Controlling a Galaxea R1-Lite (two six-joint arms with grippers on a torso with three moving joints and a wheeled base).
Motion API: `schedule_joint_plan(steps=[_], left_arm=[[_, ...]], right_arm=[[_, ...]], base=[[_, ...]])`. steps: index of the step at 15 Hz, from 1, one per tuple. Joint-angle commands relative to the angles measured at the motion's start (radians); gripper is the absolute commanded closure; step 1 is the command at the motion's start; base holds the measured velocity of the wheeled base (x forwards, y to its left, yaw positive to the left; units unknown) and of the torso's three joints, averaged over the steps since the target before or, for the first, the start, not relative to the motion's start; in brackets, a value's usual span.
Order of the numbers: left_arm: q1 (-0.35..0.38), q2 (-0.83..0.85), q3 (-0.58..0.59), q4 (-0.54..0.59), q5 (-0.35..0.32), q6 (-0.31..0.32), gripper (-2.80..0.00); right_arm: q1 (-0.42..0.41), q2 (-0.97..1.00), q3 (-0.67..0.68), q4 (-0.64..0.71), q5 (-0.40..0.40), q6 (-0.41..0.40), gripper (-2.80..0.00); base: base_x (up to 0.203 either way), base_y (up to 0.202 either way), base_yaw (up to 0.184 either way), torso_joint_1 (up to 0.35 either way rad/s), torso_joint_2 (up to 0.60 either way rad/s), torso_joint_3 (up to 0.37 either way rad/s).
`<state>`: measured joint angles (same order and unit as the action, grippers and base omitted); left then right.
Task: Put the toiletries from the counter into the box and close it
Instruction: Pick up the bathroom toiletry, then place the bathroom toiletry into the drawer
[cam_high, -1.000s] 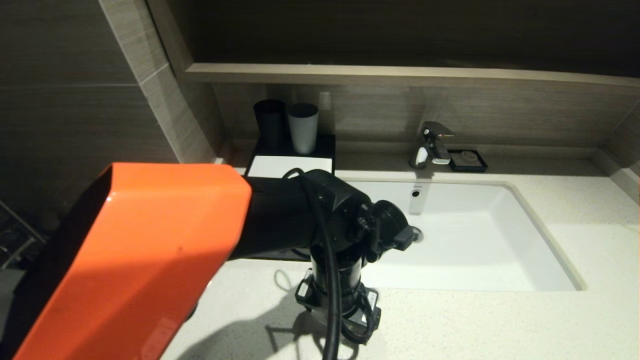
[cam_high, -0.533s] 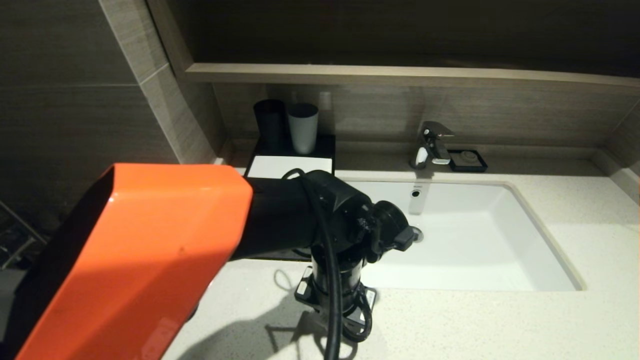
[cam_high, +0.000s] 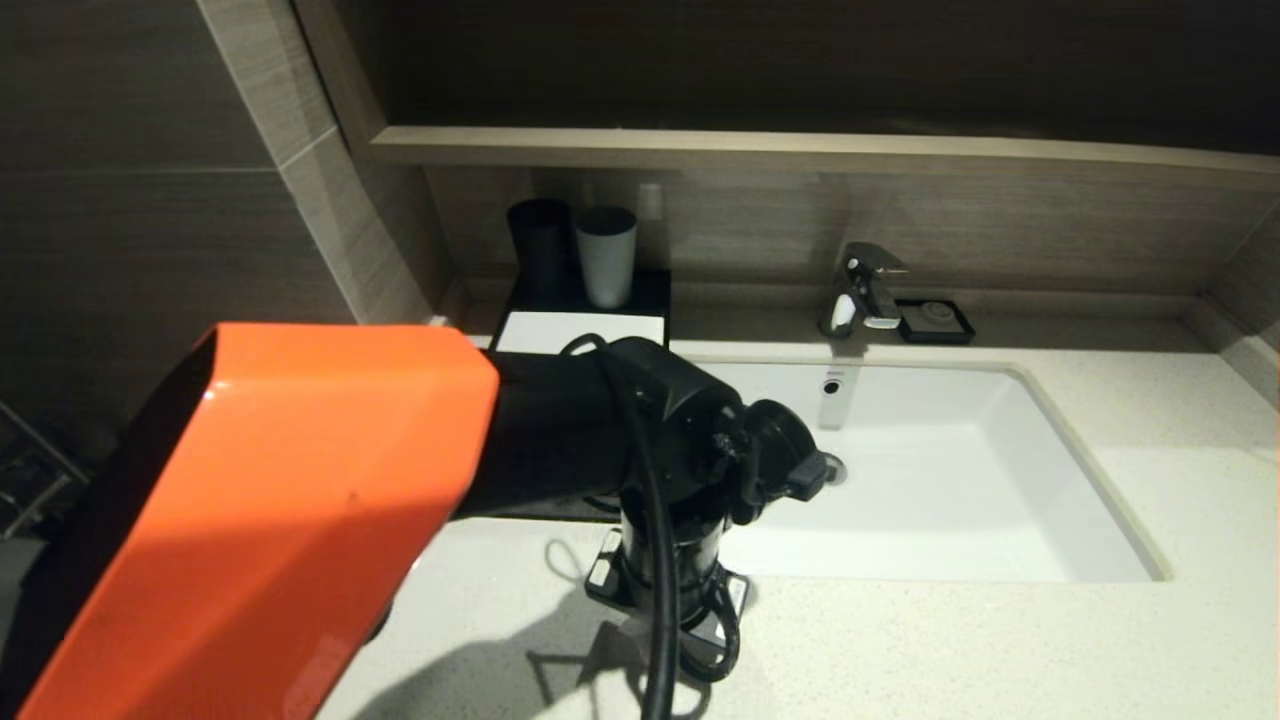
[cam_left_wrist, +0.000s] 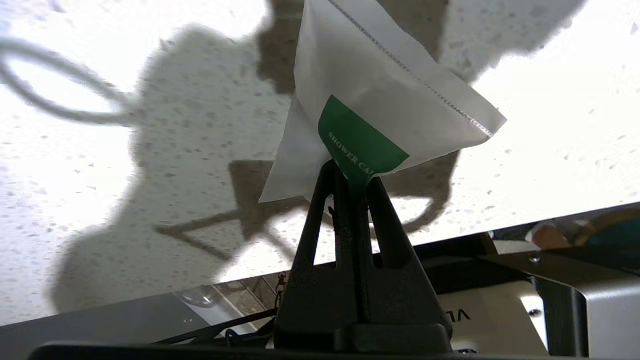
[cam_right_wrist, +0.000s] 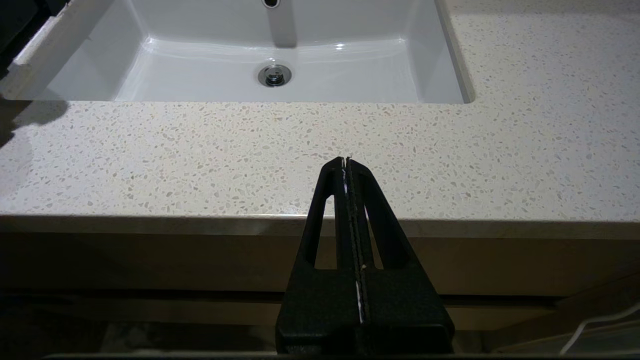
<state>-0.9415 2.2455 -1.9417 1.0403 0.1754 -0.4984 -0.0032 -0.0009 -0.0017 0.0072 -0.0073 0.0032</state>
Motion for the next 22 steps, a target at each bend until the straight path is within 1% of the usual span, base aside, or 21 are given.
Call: schedule_joint_plan(steps=[1,3,6,7,9,11,14,18,20,22], left_arm=[[-0.002,-0.036,-0.001,0.003,0.023,-0.008,0.0],[-0.005,-0.081,-0.002,-0.008,0.032,-0.016,0.0],[-0.001,-0.121,-0.001,-0.085,0.147,-0.011,0.0],[0.001,-0.127,-0.002,-0.099,0.166,-0.007,0.0],[0.019,-0.129,-0.002,-0.118,0.171,-0.006,0.0],[0.054,-0.121,-0.002,-0.16,0.171,-0.006,0.0],[0.114,-0.098,-0.004,-0.264,0.166,-0.006,0.0],[0.139,-0.102,-0.005,-0.386,0.165,0.008,0.0],[0.147,-0.104,-0.005,-0.398,0.167,0.023,0.0],[0.153,-0.104,-0.005,-0.386,0.173,0.027,0.0]], right_arm=[[0.0,0.001,-0.001,0.0,0.0,0.0,0.0],[0.0,0.001,0.0,0.0,0.0,0.0,0.0],[0.0,0.001,0.0,0.0,0.0,0.0,0.0],[0.0,0.001,0.0,0.0,0.0,0.0,0.0],[0.0,0.001,0.0,0.0,0.0,0.0,0.0],[0.0,0.001,-0.001,0.0,0.0,0.0,0.0],[0.0,0.001,0.0,0.0,0.0,0.0,0.0],[0.0,0.001,0.0,0.0,0.0,0.0,0.0],[0.0,0.001,0.0,0.0,0.0,0.0,0.0],[0.0,0.001,0.0,0.0,0.0,0.0,0.0]], base=[[0.0,0.0,0.0,0.0,0.0,0.0],[0.0,0.0,0.0,0.0,0.0,0.0],[0.0,0.0,0.0,0.0,0.0,0.0],[0.0,0.0,0.0,0.0,0.0,0.0],[0.0,0.0,0.0,0.0,0.0,0.0],[0.0,0.0,0.0,0.0,0.0,0.0],[0.0,0.0,0.0,0.0,0.0,0.0],[0.0,0.0,0.0,0.0,0.0,0.0],[0.0,0.0,0.0,0.0,0.0,0.0],[0.0,0.0,0.0,0.0,0.0,0.0]])
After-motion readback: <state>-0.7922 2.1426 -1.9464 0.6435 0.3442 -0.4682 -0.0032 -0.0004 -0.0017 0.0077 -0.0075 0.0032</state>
